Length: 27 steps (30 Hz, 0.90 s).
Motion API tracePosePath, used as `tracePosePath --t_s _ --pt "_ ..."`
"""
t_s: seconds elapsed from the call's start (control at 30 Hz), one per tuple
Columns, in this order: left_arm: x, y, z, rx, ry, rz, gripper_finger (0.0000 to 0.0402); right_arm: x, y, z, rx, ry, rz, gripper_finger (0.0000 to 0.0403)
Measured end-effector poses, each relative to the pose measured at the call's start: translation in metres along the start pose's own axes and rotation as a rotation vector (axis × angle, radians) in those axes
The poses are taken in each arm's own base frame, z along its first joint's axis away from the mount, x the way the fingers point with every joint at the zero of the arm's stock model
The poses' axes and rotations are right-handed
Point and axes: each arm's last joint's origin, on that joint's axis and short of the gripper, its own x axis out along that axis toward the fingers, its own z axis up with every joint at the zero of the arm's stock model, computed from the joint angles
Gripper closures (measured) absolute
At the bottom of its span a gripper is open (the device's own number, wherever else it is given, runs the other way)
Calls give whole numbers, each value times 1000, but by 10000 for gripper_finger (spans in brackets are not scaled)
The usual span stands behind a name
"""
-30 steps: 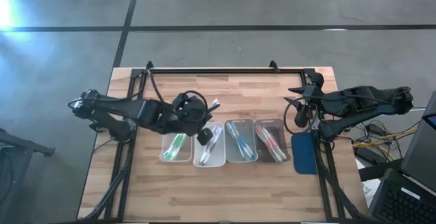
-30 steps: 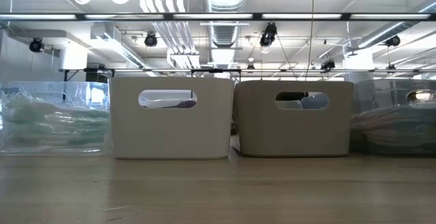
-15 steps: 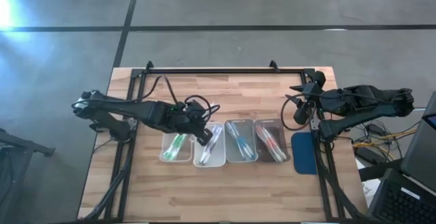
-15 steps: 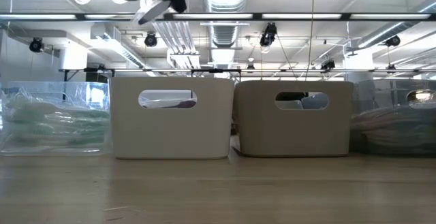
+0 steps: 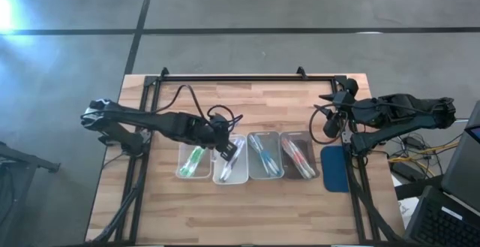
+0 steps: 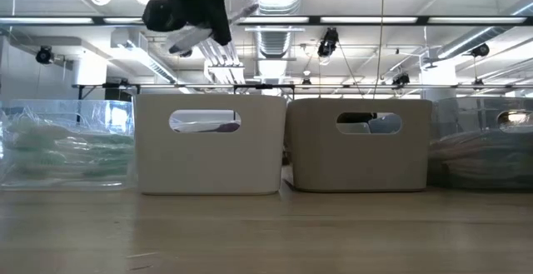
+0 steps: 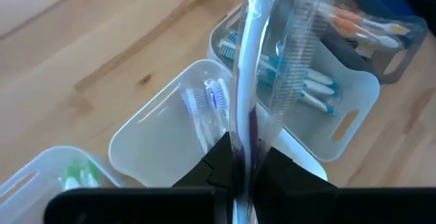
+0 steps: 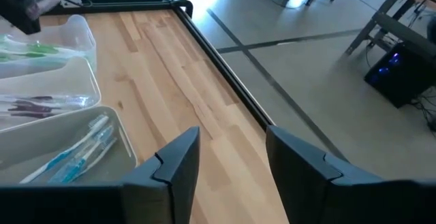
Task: Pick & Place Toothbrushes
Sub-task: Put the purple toothbrush into the white bin
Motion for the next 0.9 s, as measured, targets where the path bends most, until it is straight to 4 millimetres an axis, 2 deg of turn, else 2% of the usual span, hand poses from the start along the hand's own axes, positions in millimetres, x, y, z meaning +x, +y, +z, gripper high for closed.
tracePosePath --t_s 0.23,0.53,0.73,0.9 --pt "17 -1 -5 -29 22 -90 382 0 0 0 0 0 1 257" --pt "51 -4 -15 -33 149 -59 372 0 0 0 -1 3 6 270" --pt "66 -7 -20 -49 197 -52 381 0 0 -2 -4 22 2 266" --pt "75 -8 -23 -77 226 -42 363 0 -1 -5 11 46 -5 255"
